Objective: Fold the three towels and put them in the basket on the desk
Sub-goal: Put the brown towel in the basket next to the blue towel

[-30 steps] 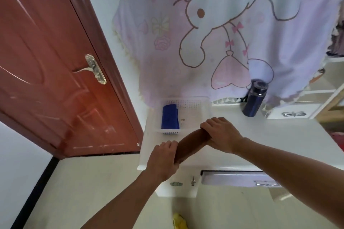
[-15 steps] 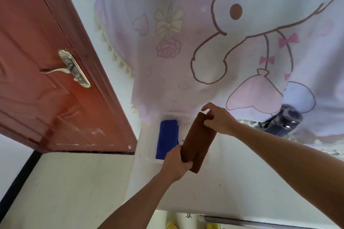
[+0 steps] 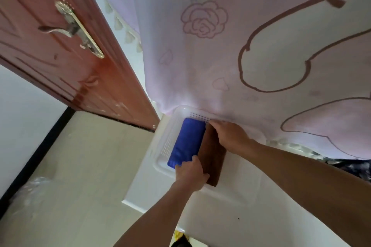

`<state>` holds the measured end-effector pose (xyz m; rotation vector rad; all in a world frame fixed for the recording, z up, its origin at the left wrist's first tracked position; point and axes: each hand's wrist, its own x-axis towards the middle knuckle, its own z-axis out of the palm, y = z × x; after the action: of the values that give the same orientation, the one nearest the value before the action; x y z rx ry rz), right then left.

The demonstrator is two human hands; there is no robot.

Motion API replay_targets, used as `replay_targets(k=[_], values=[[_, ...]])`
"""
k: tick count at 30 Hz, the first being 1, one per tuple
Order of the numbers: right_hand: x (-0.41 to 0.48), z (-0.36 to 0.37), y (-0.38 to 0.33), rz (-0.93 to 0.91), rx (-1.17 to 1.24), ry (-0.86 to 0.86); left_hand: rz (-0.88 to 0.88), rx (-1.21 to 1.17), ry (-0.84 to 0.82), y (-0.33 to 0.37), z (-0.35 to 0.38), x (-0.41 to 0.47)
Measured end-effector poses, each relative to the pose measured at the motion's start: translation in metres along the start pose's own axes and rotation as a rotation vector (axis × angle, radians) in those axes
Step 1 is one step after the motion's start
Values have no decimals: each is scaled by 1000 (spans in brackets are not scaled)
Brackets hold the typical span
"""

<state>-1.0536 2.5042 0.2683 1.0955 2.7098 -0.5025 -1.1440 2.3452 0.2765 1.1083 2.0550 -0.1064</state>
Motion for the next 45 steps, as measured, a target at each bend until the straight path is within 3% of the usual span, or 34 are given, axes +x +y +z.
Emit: replay_targets(k=[3, 7, 12, 15, 19, 23, 32, 35, 41, 45], values=[[5, 9, -5, -43, -136, -5, -19, 36, 4, 4, 4, 6], [8, 16, -5, -53, -193, -20, 60, 36, 253, 0, 15, 2], [-9, 9, 6, -169, -187, 191, 449, 227, 458, -13, 24, -15], [-25, 15, 13, -323, -225, 286, 576, 324, 324, -19, 26, -24], [-29, 35, 28, -377, -304, 27, 483, 390, 13, -20, 15, -34], [-23, 50, 39, -365, -351, -51, 479, 404, -54, -19, 13, -28], [-20, 52, 30, -337, -406, -43, 428, 473, -222, -16, 12, -12], [-28, 25, 12, -229, -451, -145, 478, 477, -132, -23, 10, -24], [-76, -13, -3, -85, -423, -11, 600, 426, 158, -62, -13, -72], [-99, -25, -26, -79, -375, 42, 508, 373, 262, -88, -26, -100]])
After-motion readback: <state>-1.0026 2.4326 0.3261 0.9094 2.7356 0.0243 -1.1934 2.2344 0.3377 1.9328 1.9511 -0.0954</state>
